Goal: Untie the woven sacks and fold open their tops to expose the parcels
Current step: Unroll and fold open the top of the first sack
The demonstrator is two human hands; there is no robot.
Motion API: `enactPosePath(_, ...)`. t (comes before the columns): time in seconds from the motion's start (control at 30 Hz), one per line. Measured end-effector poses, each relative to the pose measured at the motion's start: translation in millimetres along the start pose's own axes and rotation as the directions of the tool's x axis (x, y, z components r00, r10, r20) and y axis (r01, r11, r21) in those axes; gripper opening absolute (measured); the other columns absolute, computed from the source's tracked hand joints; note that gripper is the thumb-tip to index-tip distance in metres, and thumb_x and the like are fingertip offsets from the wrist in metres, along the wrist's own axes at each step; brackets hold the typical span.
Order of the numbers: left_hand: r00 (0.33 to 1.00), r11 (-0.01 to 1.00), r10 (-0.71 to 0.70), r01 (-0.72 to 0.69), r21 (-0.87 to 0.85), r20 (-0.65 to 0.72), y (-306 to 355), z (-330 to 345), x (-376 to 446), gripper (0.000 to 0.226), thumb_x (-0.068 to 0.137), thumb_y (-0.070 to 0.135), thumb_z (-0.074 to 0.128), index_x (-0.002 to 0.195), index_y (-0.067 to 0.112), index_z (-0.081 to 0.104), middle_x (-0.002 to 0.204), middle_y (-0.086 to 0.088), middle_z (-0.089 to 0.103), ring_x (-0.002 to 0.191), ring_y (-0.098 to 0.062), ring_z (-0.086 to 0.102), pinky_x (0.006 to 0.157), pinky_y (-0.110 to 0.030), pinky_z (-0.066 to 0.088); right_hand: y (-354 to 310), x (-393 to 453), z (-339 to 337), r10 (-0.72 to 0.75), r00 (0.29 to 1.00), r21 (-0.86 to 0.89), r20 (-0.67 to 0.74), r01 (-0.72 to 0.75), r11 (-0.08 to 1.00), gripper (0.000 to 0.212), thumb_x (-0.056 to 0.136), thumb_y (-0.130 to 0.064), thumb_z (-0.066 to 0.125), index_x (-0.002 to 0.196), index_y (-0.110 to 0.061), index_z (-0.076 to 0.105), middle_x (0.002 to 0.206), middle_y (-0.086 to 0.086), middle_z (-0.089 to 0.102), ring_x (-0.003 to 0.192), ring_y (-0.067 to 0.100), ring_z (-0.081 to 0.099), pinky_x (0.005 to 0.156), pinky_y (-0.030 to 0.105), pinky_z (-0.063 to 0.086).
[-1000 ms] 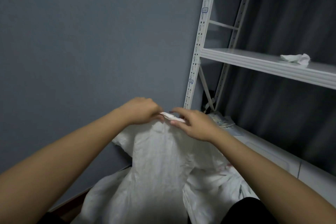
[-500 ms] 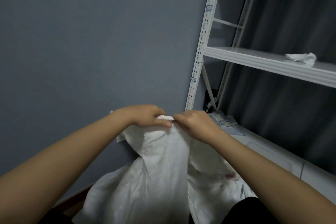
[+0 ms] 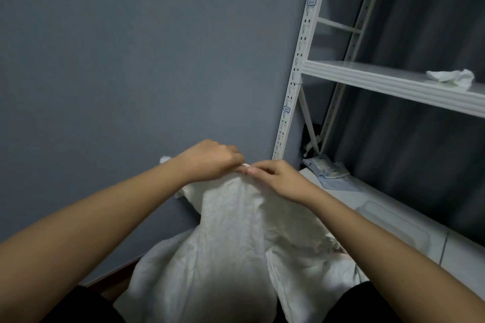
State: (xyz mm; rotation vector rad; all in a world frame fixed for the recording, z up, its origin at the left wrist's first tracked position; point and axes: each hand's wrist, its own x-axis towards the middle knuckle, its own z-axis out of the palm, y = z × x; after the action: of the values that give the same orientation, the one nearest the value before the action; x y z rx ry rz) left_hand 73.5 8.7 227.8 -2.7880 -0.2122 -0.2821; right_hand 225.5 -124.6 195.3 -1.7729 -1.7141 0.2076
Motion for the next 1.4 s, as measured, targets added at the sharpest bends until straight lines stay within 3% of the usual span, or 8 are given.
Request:
enactPosePath(0.2, 0.936, 0.879, -0.022, 0.186, -0.438, 0.352, -7, 7, 2, 0.018, 0.093, 0.041, 0.055, 0.088, 0.024, 0.06, 0.086, 0.003, 0.064, 0.084, -0.02, 0.058, 0.067, -0.029, 0.04, 10, -3, 18, -0.314, 0.939, -0.616, -0.137, 0.167, 0.77, 0.012, 0.078, -0.026, 0.074, 0.077, -0.016, 0.066, 0.068, -0.003, 0.059, 0.062, 0.018, 0.058, 0.043, 0.027, 0.038)
enactPosePath(0.47, 0.837, 0.945, -0.328, 0.284, -0.164, -0.438, 2, 52, -24, 0.035, 0.069, 0.032, 0.078, 0.097, 0.019, 0.062, 0.097, -0.002, 0.058, 0.092, -0.026, 0.056, 0.079, -0.032, 0.029, 4, -15, 46, 0.176, 0.929, 0.231, -0.327, -0.102, 0.968, 0.027, 0.076, 0.0, 0.069, 0.066, -0.019, 0.053, 0.067, -0.006, 0.052, 0.062, 0.003, 0.047, 0.056, 0.015, 0.034)
enactPosePath(0.57, 0.575, 0.352, -0.812, 0.62, -0.701, 0.1, 32, 63, -46, 0.055, 0.072, 0.035, 0.077, 0.112, 0.014, 0.045, 0.109, -0.002, 0.04, 0.109, -0.025, 0.04, 0.094, -0.036, 0.033, 6, -28, 70, 0.256, 0.857, 0.269, -0.447, -0.145, 0.952, 0.026, 0.074, 0.003, 0.066, 0.064, -0.015, 0.051, 0.069, -0.004, 0.05, 0.064, 0.001, 0.047, 0.058, 0.014, 0.035)
enactPosePath(0.73, 0.566, -0.505, -0.571, 0.328, -0.798, 0.595, 66, 68, -45, 0.029, 0.09, 0.037, 0.061, 0.083, 0.009, 0.057, 0.079, -0.008, 0.062, 0.078, -0.025, 0.063, 0.081, -0.038, 0.052, -11, -54, 128, 0.299, 0.805, 0.303, -0.513, -0.156, 0.94, 0.028, 0.074, 0.004, 0.065, 0.066, -0.017, 0.049, 0.073, -0.011, 0.045, 0.067, -0.003, 0.047, 0.062, 0.01, 0.034)
enactPosePath(0.9, 0.44, -0.347, -0.728, 0.423, -0.837, 0.525, 71, 89, -42, 0.022, 0.091, 0.014, 0.058, 0.07, 0.013, 0.054, 0.067, -0.004, 0.054, 0.067, -0.02, 0.053, 0.061, -0.025, 0.044, -7, -72, 141, 0.279, 0.959, 0.378, 0.047, -0.276, 0.884, 0.013, 0.089, -0.01, 0.065, 0.098, -0.009, 0.074, 0.094, -0.006, 0.07, 0.08, -0.003, 0.062, 0.081, 0.018, 0.049)
enactPosePath(1.03, 0.598, -0.202, -0.671, 0.423, -0.883, 0.439, 72, 91, -66, 0.017, 0.095, 0.009, 0.051, 0.092, 0.011, 0.067, 0.078, 0.0, 0.064, 0.073, -0.012, 0.058, 0.061, -0.021, 0.045, 0, -62, 99, 0.041, 0.978, 0.05, -0.203, -0.031, 0.998, 0.038, 0.082, -0.003, 0.053, 0.116, -0.017, 0.066, 0.108, -0.007, 0.066, 0.096, 0.01, 0.06, 0.087, 0.033, 0.051)
enactPosePath(1.2, 0.731, 0.131, -0.554, 0.55, -0.825, 0.399, 68, 82, -89, 0.015, 0.093, 0.008, 0.044, 0.086, 0.009, 0.058, 0.082, -0.003, 0.055, 0.078, -0.017, 0.05, 0.067, -0.029, 0.038, -2, 3, 75, -0.301, 0.901, -0.622, 0.314, 0.434, 0.652, 0.041, 0.07, -0.006, 0.06, 0.11, -0.013, 0.064, 0.13, 0.009, 0.055, 0.136, 0.03, 0.036, 0.117, 0.042, 0.016)
enactPosePath(1.4, 0.769, 0.491, -0.555, 0.611, -0.621, 0.318, 60, 83, -116, 0.036, 0.093, 0.055, 0.041, 0.108, 0.023, 0.041, 0.101, 0.005, 0.045, 0.092, -0.021, 0.052, 0.075, -0.035, 0.041, -40, 22, 73, 0.13, 0.851, -0.422, 0.508, 0.115, 0.899, 0.025, 0.083, -0.026, 0.067, 0.066, -0.02, 0.048, 0.067, -0.003, 0.052, 0.069, 0.019, 0.052, 0.056, 0.03, 0.034)
